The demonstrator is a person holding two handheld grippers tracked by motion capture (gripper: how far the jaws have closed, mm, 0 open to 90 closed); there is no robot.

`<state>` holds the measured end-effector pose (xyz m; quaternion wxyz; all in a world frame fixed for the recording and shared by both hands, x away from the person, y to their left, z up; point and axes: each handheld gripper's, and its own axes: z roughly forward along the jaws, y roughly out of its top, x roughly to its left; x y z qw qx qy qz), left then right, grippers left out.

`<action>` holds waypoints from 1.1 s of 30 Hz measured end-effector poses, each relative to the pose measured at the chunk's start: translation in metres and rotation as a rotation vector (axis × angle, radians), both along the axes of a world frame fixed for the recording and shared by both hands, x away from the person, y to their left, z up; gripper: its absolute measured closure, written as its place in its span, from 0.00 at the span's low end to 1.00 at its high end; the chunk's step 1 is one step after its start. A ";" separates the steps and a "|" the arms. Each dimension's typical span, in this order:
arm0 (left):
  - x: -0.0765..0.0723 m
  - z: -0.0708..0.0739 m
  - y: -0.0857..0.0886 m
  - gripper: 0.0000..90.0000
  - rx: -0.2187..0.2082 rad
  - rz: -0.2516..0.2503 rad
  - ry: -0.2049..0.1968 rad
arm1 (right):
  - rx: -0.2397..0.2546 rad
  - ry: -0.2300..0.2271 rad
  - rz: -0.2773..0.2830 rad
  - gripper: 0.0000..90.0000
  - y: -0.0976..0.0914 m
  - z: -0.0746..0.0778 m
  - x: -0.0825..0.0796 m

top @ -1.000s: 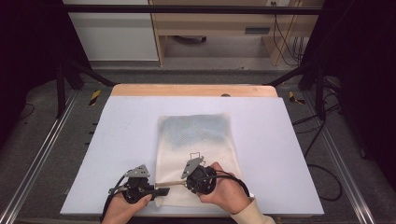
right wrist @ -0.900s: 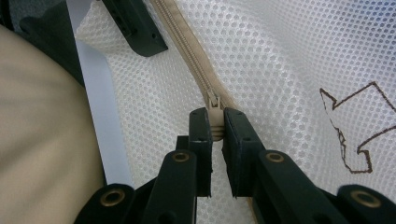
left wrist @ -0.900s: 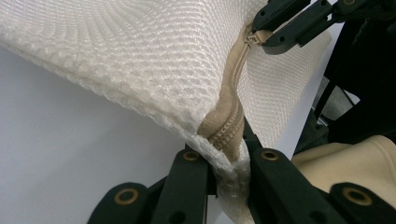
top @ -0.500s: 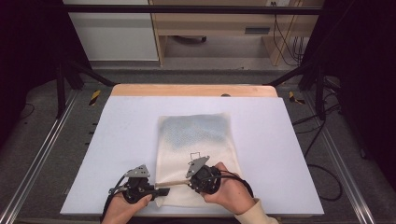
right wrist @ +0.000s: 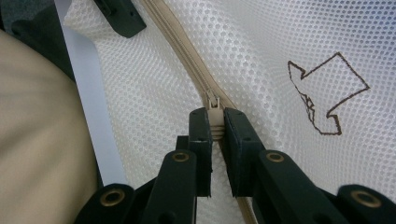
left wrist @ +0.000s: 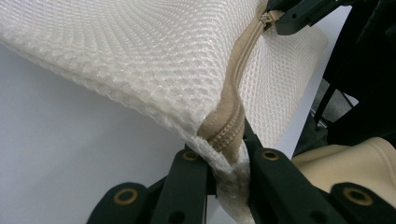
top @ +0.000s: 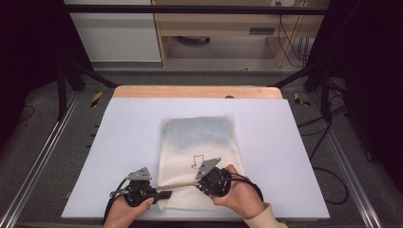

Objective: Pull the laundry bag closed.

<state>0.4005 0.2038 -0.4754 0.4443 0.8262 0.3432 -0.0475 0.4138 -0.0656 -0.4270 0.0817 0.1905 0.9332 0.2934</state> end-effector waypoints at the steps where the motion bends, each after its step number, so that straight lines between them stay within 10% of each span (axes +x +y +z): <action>1: 0.000 0.000 0.000 0.96 0.001 -0.001 0.000 | 0.001 0.001 -0.005 0.91 -0.001 0.000 0.000; 33: 0.002 -0.002 0.003 0.95 0.019 0.012 0.005 | 0.025 -0.001 -0.081 0.91 -0.036 -0.002 -0.004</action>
